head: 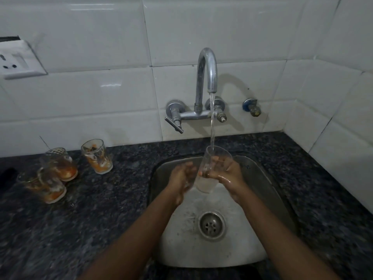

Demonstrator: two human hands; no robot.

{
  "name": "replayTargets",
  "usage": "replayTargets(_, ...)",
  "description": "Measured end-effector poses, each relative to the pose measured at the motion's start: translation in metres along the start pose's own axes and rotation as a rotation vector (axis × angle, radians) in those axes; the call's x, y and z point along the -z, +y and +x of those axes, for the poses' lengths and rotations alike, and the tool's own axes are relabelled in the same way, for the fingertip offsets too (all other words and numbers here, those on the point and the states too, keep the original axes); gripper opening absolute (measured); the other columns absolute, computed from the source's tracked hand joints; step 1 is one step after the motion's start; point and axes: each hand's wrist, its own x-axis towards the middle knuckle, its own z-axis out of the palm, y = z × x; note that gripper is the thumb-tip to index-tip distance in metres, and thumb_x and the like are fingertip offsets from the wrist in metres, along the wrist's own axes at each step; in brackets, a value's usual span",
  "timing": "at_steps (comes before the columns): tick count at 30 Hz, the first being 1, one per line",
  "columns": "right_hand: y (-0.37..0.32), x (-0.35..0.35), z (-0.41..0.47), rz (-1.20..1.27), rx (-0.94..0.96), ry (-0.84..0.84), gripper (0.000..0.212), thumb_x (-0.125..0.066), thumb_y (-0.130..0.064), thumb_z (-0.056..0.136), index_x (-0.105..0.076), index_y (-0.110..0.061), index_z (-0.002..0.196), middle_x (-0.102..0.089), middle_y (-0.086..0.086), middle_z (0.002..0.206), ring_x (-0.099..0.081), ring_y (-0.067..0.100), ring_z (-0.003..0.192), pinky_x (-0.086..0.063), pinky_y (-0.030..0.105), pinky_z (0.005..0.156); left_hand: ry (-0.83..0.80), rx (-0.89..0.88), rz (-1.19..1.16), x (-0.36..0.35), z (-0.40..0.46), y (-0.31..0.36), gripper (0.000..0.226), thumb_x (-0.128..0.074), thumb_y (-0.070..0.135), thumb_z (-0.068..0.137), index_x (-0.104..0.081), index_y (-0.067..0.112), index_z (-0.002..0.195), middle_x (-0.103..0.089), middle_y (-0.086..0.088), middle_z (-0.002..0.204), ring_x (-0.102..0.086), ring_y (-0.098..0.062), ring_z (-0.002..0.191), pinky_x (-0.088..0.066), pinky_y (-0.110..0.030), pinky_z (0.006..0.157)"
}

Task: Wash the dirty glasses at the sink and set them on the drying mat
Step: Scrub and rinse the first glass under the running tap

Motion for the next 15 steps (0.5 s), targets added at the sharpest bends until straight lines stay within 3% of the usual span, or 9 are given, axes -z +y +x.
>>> replayTargets(2,0.003,-0.005,-0.001,0.154,-0.068,-0.009,0.044,-0.087,-0.006,0.050,-0.071,-0.010,0.090,-0.073,0.014,0.093,-0.068,0.034,0.092,-0.056,0.047,0.084,-0.087,0.235,-0.026,0.005,-0.005,-0.014,0.049,-0.045,0.047,0.092,-0.058,0.009,0.118,-0.061,-0.018,0.121,-0.059,-0.030,0.106,-0.048,-0.042,0.089)
replayTargets(4,0.006,-0.012,-0.004,0.271,-0.125,-0.036,0.040,-0.086,-0.017,0.052,-0.072,-0.014,0.089,-0.072,0.011,0.094,-0.066,0.032,0.096,-0.048,0.055,0.096,-0.223,0.353,-0.233,0.005,-0.007,-0.021,0.065,-0.041,0.059,0.089,-0.057,0.003,0.117,-0.062,-0.021,0.110,-0.064,-0.032,0.088,-0.054,-0.040,0.074)
replayTargets(6,0.009,-0.013,-0.006,0.415,-0.162,-0.106,0.031,-0.076,-0.041,0.067,-0.074,-0.018,0.088,-0.072,0.007,0.095,-0.066,0.025,0.097,-0.048,0.050,0.098,-0.295,0.303,-0.405,0.003,-0.006,-0.019,0.063,-0.032,0.057,0.093,-0.059,0.003,0.114,-0.063,-0.019,0.106,-0.065,-0.028,0.083,-0.056,-0.035,0.064)
replayTargets(8,0.012,-0.009,-0.006,0.672,-0.213,-0.083,0.056,-0.050,-0.066,0.075,-0.074,-0.018,0.091,-0.074,0.004,0.092,-0.069,0.017,0.090,-0.053,0.034,0.089,-0.217,0.147,-0.334,0.005,-0.005,-0.015,0.053,-0.035,0.052,0.094,-0.058,0.008,0.115,-0.061,-0.016,0.114,-0.061,-0.026,0.098,-0.056,-0.032,0.068)
replayTargets(9,0.017,-0.006,-0.004,0.830,-0.266,-0.019,0.060,-0.042,-0.065,0.081,-0.072,-0.015,0.094,-0.074,0.006,0.089,-0.070,0.016,0.083,-0.055,0.029,0.080,-0.150,0.051,-0.244,0.006,-0.006,-0.013,0.048,-0.042,0.049,0.093,-0.054,0.010,0.118,-0.059,-0.013,0.118,-0.060,-0.025,0.103,-0.059,-0.032,0.068)
replayTargets(11,0.029,-0.008,-0.002,0.965,-0.374,0.168,0.041,-0.037,-0.040,0.097,-0.062,-0.008,0.096,-0.068,0.010,0.083,-0.066,0.019,0.069,-0.057,0.023,0.059,-0.034,-0.127,-0.001,0.010,-0.009,-0.007,0.043,-0.053,0.046,0.089,-0.045,0.016,0.118,-0.054,-0.007,0.119,-0.061,-0.020,0.098,-0.060,-0.032,0.061)
replayTargets(13,0.042,-0.019,-0.003,0.862,-0.463,0.277,0.021,-0.041,-0.017,0.098,-0.057,-0.006,0.090,-0.060,0.012,0.083,-0.059,0.023,0.068,-0.054,0.024,0.048,0.054,-0.291,0.230,0.013,-0.015,0.002,0.040,-0.059,0.046,0.085,-0.042,0.020,0.110,-0.050,-0.004,0.120,-0.059,-0.015,0.094,-0.059,-0.029,0.055)
replayTargets(15,0.050,-0.032,-0.003,0.771,-0.556,0.269,0.017,-0.045,-0.014,0.096,-0.055,-0.007,0.084,-0.056,0.012,0.079,-0.053,0.024,0.065,-0.050,0.026,0.042,0.165,-0.456,0.450,0.018,-0.020,0.010,0.042,-0.061,0.049,0.082,-0.047,0.018,0.104,-0.053,-0.012,0.116,-0.059,-0.020,0.093,-0.053,-0.017,0.046)
